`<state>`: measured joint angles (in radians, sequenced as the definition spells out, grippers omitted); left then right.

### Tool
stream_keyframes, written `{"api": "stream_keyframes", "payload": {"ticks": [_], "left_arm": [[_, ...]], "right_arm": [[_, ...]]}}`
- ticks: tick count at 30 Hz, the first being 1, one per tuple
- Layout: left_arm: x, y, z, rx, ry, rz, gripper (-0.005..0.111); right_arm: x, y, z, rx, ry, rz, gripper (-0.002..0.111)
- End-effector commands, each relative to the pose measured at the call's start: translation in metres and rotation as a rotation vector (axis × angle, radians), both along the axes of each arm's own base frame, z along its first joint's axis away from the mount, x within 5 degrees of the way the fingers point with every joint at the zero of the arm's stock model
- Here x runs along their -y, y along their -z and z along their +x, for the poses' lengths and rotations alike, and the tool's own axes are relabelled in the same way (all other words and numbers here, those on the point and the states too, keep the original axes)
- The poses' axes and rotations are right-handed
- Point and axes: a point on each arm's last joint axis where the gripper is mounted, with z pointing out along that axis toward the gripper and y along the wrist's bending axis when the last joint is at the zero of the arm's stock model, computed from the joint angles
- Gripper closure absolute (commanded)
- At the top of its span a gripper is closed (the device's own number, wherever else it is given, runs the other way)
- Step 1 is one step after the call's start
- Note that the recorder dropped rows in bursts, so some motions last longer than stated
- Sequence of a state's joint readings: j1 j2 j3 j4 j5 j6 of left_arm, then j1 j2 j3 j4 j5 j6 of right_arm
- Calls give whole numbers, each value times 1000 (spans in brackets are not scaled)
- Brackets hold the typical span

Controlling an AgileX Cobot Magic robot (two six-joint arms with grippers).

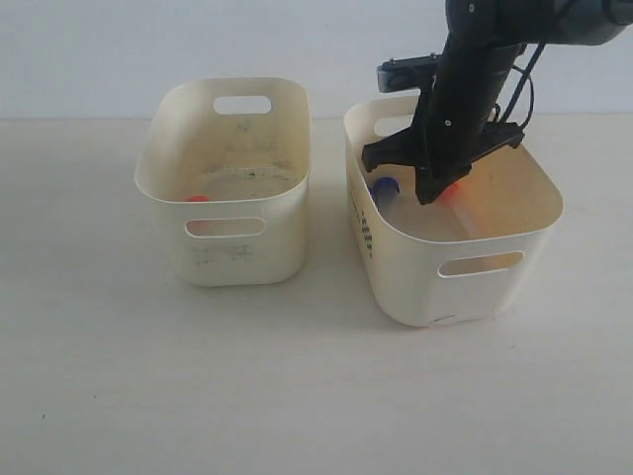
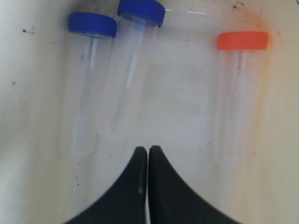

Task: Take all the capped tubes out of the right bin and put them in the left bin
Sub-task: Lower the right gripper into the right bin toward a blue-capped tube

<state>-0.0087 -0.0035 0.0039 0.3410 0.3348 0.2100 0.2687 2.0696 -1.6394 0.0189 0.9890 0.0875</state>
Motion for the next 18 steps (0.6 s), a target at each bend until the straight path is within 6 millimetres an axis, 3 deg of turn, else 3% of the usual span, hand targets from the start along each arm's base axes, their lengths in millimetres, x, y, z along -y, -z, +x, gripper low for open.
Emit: {"api": "stream_keyframes", "payload": {"ticks": [1,18], "left_arm": [[0,-1,0,5,3,-2,103],[0,-1,0,5,3,-2,103]], "right_arm": [[0,1,3,29,-6,7,108],[-1,0,6,59,-1,17,108]]}}
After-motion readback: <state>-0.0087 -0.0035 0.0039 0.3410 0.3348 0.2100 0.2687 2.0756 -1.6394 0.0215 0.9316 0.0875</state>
